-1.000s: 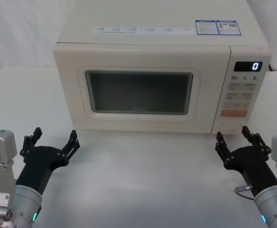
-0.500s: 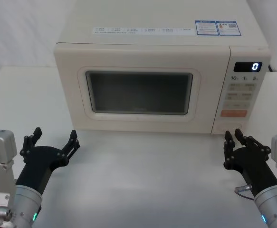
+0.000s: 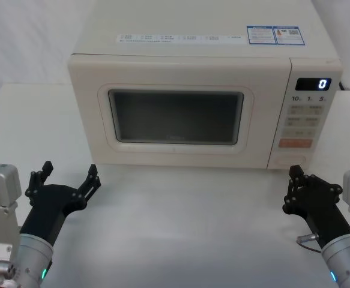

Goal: Press the button to open the microwave door with one hand; close the microwave door with the other hand.

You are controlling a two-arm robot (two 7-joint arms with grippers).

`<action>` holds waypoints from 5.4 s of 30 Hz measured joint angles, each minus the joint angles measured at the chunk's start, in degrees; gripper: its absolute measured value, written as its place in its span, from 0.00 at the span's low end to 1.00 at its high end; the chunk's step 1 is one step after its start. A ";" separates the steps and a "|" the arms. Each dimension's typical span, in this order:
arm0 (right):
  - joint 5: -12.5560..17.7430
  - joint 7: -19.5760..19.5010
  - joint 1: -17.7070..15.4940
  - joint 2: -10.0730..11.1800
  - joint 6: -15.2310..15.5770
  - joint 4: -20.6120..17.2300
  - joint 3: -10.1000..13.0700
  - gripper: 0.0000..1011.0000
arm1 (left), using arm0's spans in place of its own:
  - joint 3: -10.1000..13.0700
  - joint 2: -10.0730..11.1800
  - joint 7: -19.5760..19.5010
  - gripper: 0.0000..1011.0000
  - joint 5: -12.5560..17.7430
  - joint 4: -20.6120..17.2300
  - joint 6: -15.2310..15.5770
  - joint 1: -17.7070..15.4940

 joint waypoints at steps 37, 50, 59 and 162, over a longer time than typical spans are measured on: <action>0.24 0.82 -0.36 -0.05 -0.06 -0.31 0.47 0.00 | 0.00 0.00 0.00 0.99 0.00 0.00 0.00 0.00; 7.19 8.11 -2.14 0.02 2.01 -1.62 5.21 0.00 | 0.00 0.00 0.00 0.99 0.00 0.00 0.00 0.00; 9.62 10.96 -1.13 0.25 4.82 -0.14 6.65 0.00 | 0.00 0.00 0.00 0.99 0.00 0.00 0.00 0.00; 6.38 10.98 15.84 -4.05 3.12 22.00 5.69 0.00 | 0.00 0.00 0.00 0.99 0.00 0.00 0.00 0.00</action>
